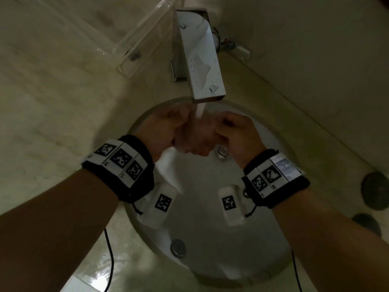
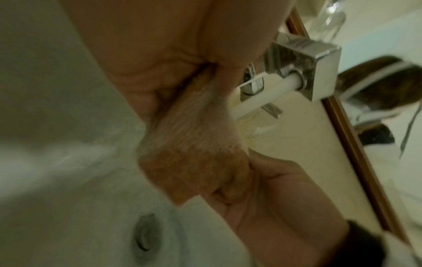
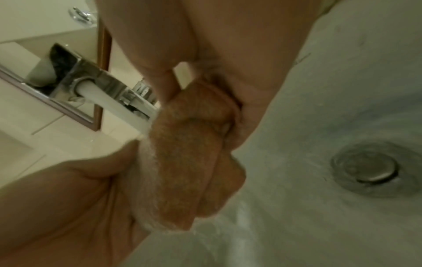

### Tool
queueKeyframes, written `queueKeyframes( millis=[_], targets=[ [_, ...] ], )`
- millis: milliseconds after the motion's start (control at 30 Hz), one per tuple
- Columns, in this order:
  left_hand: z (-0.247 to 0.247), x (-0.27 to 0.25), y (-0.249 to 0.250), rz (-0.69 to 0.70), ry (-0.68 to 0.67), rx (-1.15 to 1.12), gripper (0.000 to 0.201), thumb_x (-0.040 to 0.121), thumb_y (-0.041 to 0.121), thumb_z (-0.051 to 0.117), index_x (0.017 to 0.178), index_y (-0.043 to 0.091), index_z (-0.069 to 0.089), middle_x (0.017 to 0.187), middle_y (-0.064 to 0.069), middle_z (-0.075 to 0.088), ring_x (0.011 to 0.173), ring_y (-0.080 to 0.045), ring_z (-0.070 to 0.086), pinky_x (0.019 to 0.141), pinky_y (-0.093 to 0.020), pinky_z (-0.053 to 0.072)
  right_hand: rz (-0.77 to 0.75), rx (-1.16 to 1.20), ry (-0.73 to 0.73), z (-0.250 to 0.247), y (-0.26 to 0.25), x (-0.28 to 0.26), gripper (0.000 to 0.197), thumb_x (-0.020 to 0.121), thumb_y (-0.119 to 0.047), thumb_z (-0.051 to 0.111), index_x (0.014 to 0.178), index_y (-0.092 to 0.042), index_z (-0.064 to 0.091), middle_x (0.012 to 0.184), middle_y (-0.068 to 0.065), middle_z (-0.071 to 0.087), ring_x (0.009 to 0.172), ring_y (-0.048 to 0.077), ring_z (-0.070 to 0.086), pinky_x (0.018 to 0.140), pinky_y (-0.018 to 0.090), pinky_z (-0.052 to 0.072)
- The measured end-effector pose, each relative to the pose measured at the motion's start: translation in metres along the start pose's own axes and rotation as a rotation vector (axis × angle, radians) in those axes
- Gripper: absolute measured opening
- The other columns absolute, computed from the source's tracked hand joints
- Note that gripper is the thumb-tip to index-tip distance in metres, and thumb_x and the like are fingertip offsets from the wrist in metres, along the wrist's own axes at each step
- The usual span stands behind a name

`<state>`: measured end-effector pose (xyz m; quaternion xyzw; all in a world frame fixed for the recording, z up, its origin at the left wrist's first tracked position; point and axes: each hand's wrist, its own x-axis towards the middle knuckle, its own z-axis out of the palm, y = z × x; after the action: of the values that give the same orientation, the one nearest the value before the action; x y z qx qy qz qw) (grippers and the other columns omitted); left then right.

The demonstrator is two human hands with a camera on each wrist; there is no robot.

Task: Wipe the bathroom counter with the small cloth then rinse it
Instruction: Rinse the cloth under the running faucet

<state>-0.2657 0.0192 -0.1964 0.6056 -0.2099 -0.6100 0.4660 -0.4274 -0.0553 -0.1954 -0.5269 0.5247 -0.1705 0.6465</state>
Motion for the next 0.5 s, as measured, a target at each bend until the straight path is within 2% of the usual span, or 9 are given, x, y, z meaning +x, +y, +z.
queueKeyframes(
  millis=[67, 100, 167, 233, 333, 367, 433, 500],
  targets=[
    [0.0, 0.0, -0.002, 0.028, 0.077, 0.096, 0.045, 0.087, 0.037, 0.054, 0.112, 0.001, 0.066, 0.103, -0.032, 0.066, 0.089, -0.045, 0.065, 0.08, -0.065, 0.054, -0.009, -0.021, 0.074, -0.003, 0.002, 0.001, 0.015, 0.089, -0.004, 0.06, 0.084, -0.018, 0.064, 0.076, 0.001, 0.067, 0.069, 0.01, 0.064, 0.058, 0.022, 0.052],
    [0.001, 0.0, -0.002, 0.029, 0.111, 0.129, 0.043, 0.084, 0.039, 0.056, 0.104, 0.002, 0.068, 0.099, -0.031, 0.067, 0.088, -0.044, 0.066, 0.082, -0.068, 0.052, -0.007, -0.037, 0.093, -0.003, 0.003, 0.001, 0.014, 0.089, -0.007, 0.059, 0.084, -0.019, 0.063, 0.078, 0.002, 0.067, 0.071, 0.012, 0.065, 0.056, 0.024, 0.052],
    [0.002, -0.001, -0.002, 0.03, 0.146, 0.166, 0.044, 0.08, 0.04, 0.058, 0.099, 0.002, 0.068, 0.095, -0.031, 0.067, 0.085, -0.041, 0.066, 0.08, -0.067, 0.052, -0.023, -0.088, 0.103, -0.005, 0.006, 0.003, 0.016, 0.091, -0.008, 0.056, 0.083, -0.021, 0.061, 0.082, 0.006, 0.067, 0.076, 0.02, 0.064, 0.061, 0.031, 0.054],
    [0.003, 0.0, -0.001, 0.05, 0.154, 0.211, 0.043, 0.08, 0.038, 0.059, 0.102, 0.002, 0.069, 0.098, -0.03, 0.068, 0.092, -0.045, 0.066, 0.08, -0.064, 0.054, -0.048, -0.157, 0.114, -0.006, 0.008, 0.003, 0.021, 0.091, -0.005, 0.053, 0.082, -0.023, 0.058, 0.088, 0.012, 0.066, 0.082, 0.026, 0.064, 0.068, 0.038, 0.056],
    [0.005, 0.0, -0.001, 0.079, 0.23, 0.249, 0.034, 0.083, 0.033, 0.061, 0.103, 0.007, 0.072, 0.095, -0.024, 0.072, 0.092, -0.042, 0.068, 0.08, -0.056, 0.057, -0.052, -0.129, 0.146, -0.004, 0.007, 0.001, 0.023, 0.091, -0.003, 0.053, 0.083, -0.024, 0.055, 0.086, 0.008, 0.065, 0.077, 0.021, 0.063, 0.061, 0.032, 0.053],
    [0.005, -0.001, 0.0, 0.087, 0.26, 0.247, 0.033, 0.082, 0.034, 0.062, 0.103, 0.011, 0.073, 0.093, -0.02, 0.073, 0.089, -0.038, 0.07, 0.078, -0.053, 0.059, -0.075, -0.11, 0.16, -0.003, 0.007, 0.001, 0.021, 0.091, -0.003, 0.055, 0.083, -0.023, 0.054, 0.085, 0.006, 0.065, 0.075, 0.019, 0.062, 0.06, 0.031, 0.052],
    [0.007, -0.003, 0.001, 0.084, 0.26, 0.222, 0.028, 0.084, 0.032, 0.064, 0.101, 0.012, 0.074, 0.089, -0.02, 0.074, 0.078, -0.037, 0.071, 0.07, -0.051, 0.06, -0.133, -0.174, 0.216, -0.002, 0.008, 0.0, 0.012, 0.088, -0.011, 0.063, 0.089, -0.019, 0.054, 0.089, 0.002, 0.064, 0.08, 0.015, 0.062, 0.071, 0.029, 0.053],
    [0.011, -0.004, 0.004, 0.066, 0.201, 0.123, 0.022, 0.092, 0.019, 0.063, 0.097, -0.001, 0.07, 0.08, -0.032, 0.069, 0.059, -0.04, 0.062, 0.056, -0.047, 0.054, -0.161, -0.285, 0.256, -0.001, 0.007, -0.003, 0.021, 0.084, -0.03, 0.07, 0.096, -0.019, 0.056, 0.099, -0.003, 0.064, 0.092, 0.013, 0.062, 0.082, 0.028, 0.051]
  ],
)
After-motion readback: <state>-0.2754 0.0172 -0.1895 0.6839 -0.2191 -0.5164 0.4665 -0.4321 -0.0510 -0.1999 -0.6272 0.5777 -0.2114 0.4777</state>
